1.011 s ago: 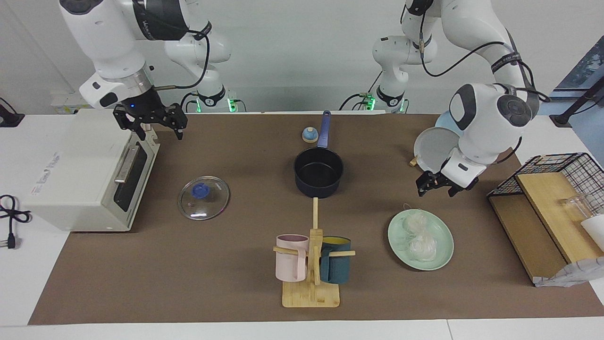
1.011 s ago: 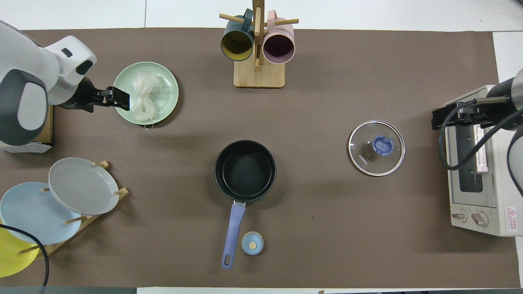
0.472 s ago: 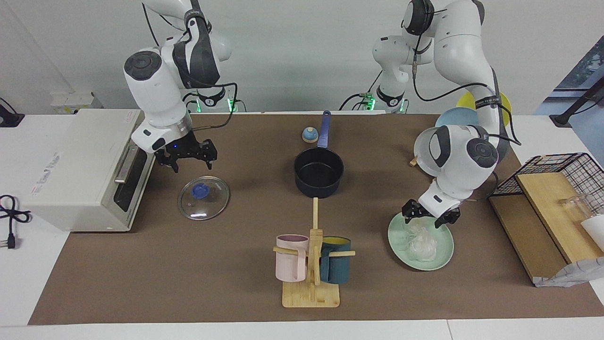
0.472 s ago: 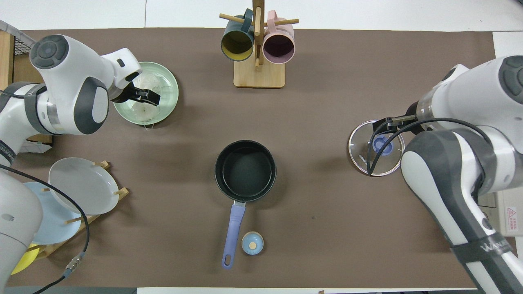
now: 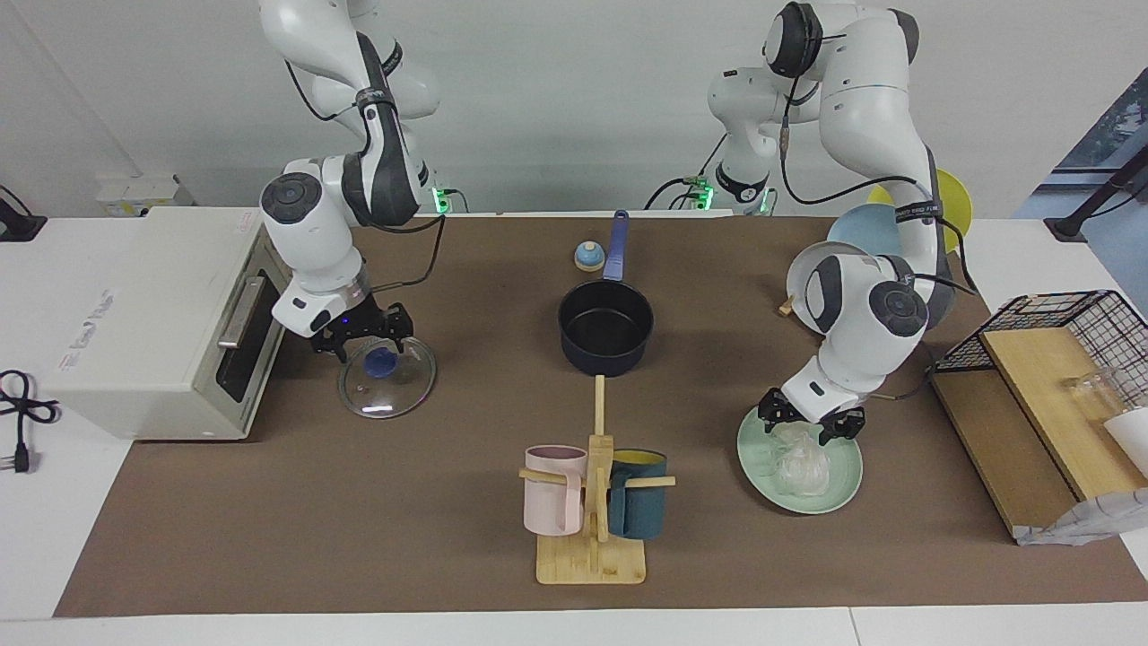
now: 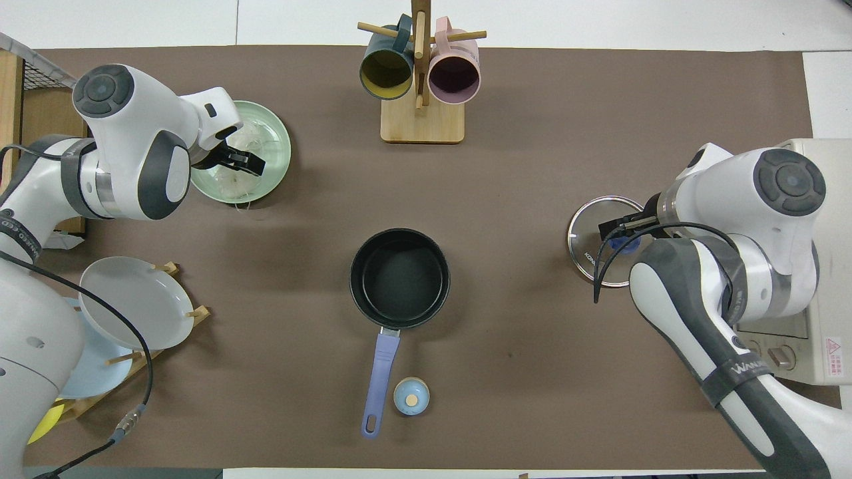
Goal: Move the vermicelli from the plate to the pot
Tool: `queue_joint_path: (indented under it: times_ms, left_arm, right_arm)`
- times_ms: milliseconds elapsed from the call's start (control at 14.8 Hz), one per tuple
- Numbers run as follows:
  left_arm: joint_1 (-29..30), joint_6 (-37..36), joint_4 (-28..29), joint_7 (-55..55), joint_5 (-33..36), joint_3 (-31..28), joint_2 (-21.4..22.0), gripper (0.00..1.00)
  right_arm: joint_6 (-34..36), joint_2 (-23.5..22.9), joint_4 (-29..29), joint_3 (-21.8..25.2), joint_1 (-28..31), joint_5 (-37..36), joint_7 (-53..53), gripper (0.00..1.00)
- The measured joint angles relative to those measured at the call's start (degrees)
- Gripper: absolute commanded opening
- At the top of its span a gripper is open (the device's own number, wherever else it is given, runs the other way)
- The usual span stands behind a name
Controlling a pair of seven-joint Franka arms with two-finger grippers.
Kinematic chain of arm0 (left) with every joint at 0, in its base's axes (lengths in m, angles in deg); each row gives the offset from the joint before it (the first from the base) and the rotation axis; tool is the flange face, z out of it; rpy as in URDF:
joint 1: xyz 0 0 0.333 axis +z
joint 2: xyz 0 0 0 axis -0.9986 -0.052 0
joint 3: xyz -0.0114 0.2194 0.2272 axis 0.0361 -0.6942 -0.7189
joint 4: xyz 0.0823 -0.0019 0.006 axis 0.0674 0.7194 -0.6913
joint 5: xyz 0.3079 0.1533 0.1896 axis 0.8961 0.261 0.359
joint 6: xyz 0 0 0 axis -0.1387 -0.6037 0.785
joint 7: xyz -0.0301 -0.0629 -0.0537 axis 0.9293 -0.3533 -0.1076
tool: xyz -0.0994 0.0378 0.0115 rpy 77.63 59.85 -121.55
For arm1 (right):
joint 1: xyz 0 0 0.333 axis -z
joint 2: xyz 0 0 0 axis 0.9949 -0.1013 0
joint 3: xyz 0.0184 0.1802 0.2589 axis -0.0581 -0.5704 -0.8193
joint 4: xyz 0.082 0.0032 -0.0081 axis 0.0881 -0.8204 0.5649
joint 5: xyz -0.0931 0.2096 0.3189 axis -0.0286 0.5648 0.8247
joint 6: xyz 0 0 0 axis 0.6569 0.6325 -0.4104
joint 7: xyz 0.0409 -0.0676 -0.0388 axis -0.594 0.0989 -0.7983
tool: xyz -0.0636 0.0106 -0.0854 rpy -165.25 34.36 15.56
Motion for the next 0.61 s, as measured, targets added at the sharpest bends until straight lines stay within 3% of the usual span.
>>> queue_joint_path:
  times_ms: [67,404,607]
  left_arm:
    - [0.0,0.0,0.0,0.0,0.5,0.0,0.0,0.00]
    - [0.0,-0.1,-0.6,-0.2,0.5,0.0,0.0,0.00]
    - [0.1,-3.9,-4.1,1.7,-6.1,-0.2,0.6,0.00]
  right_arm:
    - [-1.0,-0.3,-0.8,0.0,0.0,0.0,0.0,1.00]
    - [-3.5,-2.2,-1.5,0.0,0.0,0.0,0.0,1.00]
    - [-4.1,-3.6,-1.6,0.0,0.0,0.0,0.0,1.00]
